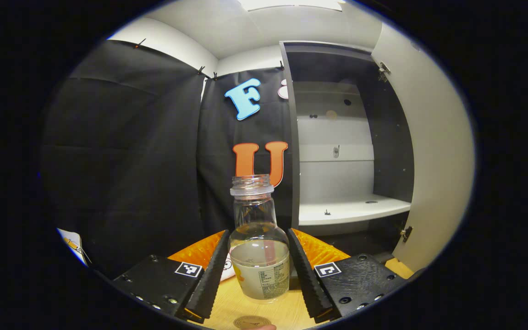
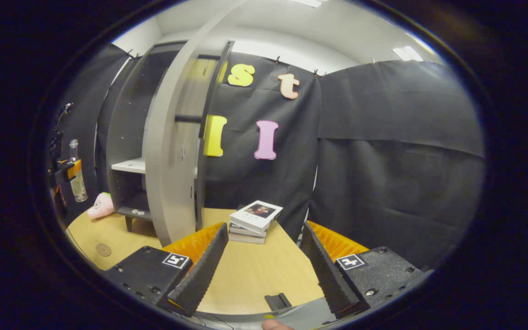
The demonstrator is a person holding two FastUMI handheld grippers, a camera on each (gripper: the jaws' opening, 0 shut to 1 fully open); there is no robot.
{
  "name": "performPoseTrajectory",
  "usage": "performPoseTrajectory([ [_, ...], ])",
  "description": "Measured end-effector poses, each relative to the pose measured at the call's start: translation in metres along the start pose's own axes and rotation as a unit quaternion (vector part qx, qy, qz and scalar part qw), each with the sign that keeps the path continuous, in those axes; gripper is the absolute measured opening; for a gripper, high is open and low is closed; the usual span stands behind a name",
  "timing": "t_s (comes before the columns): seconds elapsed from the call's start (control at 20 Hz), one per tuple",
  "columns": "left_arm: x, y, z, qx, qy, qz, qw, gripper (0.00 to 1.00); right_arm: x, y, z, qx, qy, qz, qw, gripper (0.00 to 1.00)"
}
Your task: Open the cabinet door with the right hand, grasp the bottle in the cabinet with the left hand and place it on the coaster, then close the cabinet door with the right hand.
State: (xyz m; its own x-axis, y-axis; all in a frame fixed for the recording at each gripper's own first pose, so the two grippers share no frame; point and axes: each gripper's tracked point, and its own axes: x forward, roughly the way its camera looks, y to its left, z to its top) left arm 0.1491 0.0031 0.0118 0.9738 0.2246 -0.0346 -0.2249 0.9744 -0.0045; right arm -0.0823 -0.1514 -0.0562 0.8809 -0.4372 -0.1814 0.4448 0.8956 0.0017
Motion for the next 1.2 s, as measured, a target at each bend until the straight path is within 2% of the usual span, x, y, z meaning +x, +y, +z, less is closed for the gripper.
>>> performPoseTrajectory([
  [0.05,-0.001,0.001,-0.012,0.002,0.005,-0.001,1.0,0.84,0.002,-0.001,-0.011,-0.003,0.009,-0.001,1.0,1.0],
  [0.1,-0.002,0.001,-0.026,0.003,0.008,-0.003,1.0,0.74,0.004,-0.005,-0.017,-0.008,0.007,-0.005,1.0,1.0],
  [0.2,-0.002,0.0,-0.052,0.001,0.023,-0.008,1.0,0.74,0.008,-0.011,-0.039,-0.025,0.009,-0.012,1.0,1.0],
  [0.3,-0.008,0.003,-0.079,-0.017,0.041,-0.002,0.999,0.74,0.009,-0.007,-0.073,-0.05,0.04,-0.005,0.998,1.0],
  [0.4,-0.008,0.008,-0.1,-0.03,0.047,0.013,0.998,0.74,0.007,0.0,-0.106,-0.073,0.078,0.017,0.994,1.0],
  [0.55,-0.011,0.015,-0.128,-0.004,0.059,0.027,0.998,0.74,0.007,0.01,-0.134,-0.048,0.118,0.052,0.991,1.0],
  [0.75,-0.016,0.007,-0.139,-0.008,0.055,0.012,0.998,0.74,0.014,0.011,-0.151,-0.047,0.153,0.054,0.986,1.0],
  [1.0,-0.017,0.005,-0.139,0.029,0.033,0.0,0.999,0.74,0.025,0.032,-0.149,-0.045,0.158,0.071,0.984,1.0],
  [1.15,-0.022,-0.007,-0.158,0.008,0.076,-0.028,0.997,0.79,0.029,0.04,-0.155,-0.037,0.168,0.075,0.982,1.0],
  [1.2,-0.026,-0.004,-0.16,0.004,0.081,-0.023,0.996,0.72,0.031,0.041,-0.158,-0.032,0.174,0.074,0.982,1.0],
])
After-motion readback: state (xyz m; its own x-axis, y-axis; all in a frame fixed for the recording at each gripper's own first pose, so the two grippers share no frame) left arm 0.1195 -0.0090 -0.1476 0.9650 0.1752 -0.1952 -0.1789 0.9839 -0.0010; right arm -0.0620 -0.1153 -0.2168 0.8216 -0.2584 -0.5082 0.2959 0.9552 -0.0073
